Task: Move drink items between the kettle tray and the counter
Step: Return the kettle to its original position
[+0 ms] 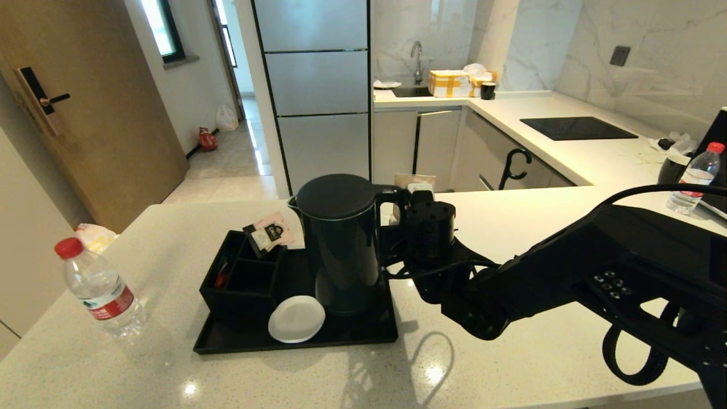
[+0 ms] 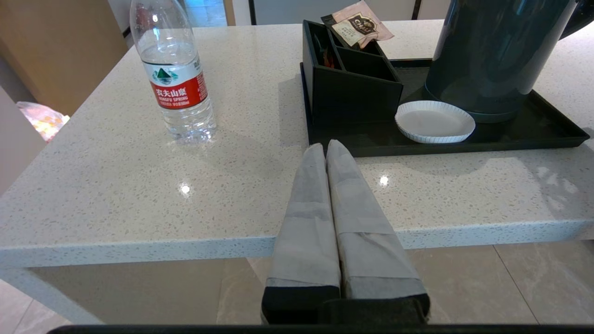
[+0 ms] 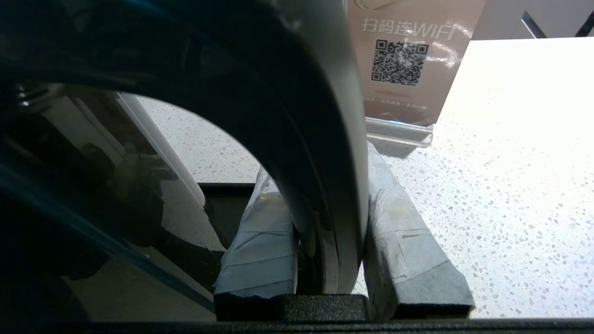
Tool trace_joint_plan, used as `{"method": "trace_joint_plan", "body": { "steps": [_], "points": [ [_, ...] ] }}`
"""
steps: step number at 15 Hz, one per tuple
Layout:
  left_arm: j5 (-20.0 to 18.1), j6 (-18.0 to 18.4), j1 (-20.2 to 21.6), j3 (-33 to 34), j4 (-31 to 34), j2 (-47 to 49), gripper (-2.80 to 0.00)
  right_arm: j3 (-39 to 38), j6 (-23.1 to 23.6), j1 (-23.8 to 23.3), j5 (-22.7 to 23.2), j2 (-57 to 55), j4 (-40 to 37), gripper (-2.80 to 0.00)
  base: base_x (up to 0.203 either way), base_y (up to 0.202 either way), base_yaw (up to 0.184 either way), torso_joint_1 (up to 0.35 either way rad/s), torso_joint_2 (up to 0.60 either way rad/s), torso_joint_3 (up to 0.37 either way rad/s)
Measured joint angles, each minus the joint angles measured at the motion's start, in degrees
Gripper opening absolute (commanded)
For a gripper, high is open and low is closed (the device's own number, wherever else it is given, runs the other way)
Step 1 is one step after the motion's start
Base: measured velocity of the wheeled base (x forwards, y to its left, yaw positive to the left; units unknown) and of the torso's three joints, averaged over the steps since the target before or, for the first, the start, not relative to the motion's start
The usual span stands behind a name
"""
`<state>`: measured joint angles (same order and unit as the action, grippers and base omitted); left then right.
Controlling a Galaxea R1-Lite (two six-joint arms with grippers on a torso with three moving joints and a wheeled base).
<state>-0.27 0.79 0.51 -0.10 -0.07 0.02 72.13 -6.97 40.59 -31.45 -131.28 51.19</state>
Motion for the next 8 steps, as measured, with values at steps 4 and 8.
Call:
{"method": "trace_joint_plan", "body": {
  "steps": [4, 8],
  "points": [
    [0.0, 0.0, 0.0, 0.0, 0.0, 0.0, -2.8, -0.2, 0.0, 0.0, 0.1, -0.4, 0.3, -2.8, 0.0, 0.0, 0.0, 0.0, 0.0, 0.0],
    [0.0, 0.0, 0.0, 0.0, 0.0, 0.0, -2.8, -0.3, 0.0, -0.4, -0.3, -0.9, -0.4, -2.8, 0.0, 0.0, 0.0, 0.0, 0.0, 0.0]
  ]
}}
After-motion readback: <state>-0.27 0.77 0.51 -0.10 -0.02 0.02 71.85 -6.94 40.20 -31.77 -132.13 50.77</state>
